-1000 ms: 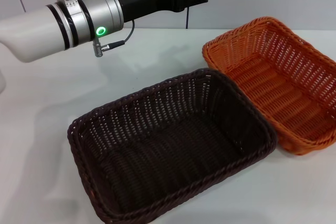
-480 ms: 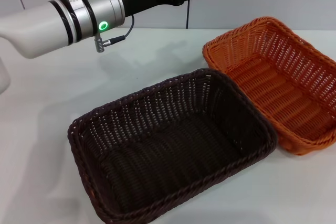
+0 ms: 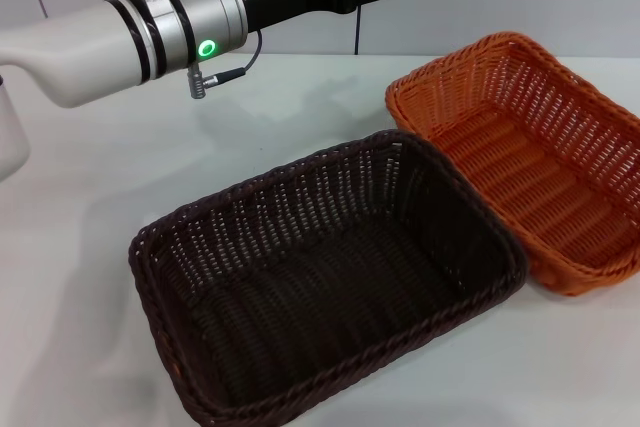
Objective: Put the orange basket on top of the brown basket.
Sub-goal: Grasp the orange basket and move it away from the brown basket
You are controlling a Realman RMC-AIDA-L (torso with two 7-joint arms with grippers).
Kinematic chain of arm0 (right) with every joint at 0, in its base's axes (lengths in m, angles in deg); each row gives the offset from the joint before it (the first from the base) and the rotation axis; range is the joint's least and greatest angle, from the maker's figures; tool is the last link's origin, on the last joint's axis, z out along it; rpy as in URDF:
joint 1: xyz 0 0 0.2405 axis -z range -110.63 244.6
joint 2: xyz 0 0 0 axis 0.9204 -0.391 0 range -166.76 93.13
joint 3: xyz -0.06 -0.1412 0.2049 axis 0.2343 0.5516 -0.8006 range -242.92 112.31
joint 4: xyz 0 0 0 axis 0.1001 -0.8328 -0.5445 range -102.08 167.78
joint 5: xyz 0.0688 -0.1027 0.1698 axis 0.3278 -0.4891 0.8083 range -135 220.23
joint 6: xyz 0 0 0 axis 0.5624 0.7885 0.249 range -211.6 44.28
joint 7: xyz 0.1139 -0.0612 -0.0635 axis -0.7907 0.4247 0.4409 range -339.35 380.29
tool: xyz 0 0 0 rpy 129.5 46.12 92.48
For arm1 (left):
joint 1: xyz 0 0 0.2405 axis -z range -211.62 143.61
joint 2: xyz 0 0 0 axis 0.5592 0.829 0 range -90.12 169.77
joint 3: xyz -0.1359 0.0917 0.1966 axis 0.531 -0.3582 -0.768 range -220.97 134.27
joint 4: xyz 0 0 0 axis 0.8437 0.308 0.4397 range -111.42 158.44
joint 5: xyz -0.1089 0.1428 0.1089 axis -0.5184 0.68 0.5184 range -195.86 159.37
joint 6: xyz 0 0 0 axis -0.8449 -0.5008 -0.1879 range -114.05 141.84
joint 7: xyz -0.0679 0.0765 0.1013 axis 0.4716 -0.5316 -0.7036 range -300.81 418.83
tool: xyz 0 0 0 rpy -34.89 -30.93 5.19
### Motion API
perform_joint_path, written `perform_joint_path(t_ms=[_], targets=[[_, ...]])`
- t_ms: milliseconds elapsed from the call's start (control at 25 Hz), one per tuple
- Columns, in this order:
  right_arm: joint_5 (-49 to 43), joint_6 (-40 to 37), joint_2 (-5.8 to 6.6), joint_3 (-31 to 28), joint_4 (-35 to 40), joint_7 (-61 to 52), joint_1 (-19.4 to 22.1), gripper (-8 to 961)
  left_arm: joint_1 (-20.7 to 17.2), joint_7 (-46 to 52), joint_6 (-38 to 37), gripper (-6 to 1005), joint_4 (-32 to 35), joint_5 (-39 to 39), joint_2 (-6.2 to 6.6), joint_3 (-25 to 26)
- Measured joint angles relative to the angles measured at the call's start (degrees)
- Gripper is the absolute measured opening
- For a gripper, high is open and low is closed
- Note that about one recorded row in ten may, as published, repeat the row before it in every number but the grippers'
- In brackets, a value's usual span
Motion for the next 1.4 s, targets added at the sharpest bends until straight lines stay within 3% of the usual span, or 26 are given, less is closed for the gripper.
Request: perform_joint_path(t_ms=[640, 920, 1400], targets=[[1.6, 6.1, -1.52, 0.0, -2.6, 2.0, 0.6, 500, -0.6, 0.1, -1.5, 843, 0.1, -0.5, 0.20, 0.1], [1.4, 8.8, -2.93, 0.5, -2.5, 6.0, 0.6, 488, -0.7, 0.1, -1.6, 844, 0.1, -0.6, 0.23, 0.0], [1.1, 14.9, -3.43, 1.1, 0.0, 7.6, 2.9, 329, -0.8, 0.1, -1.5, 844, 0.1, -0.7, 0.28, 0.0]])
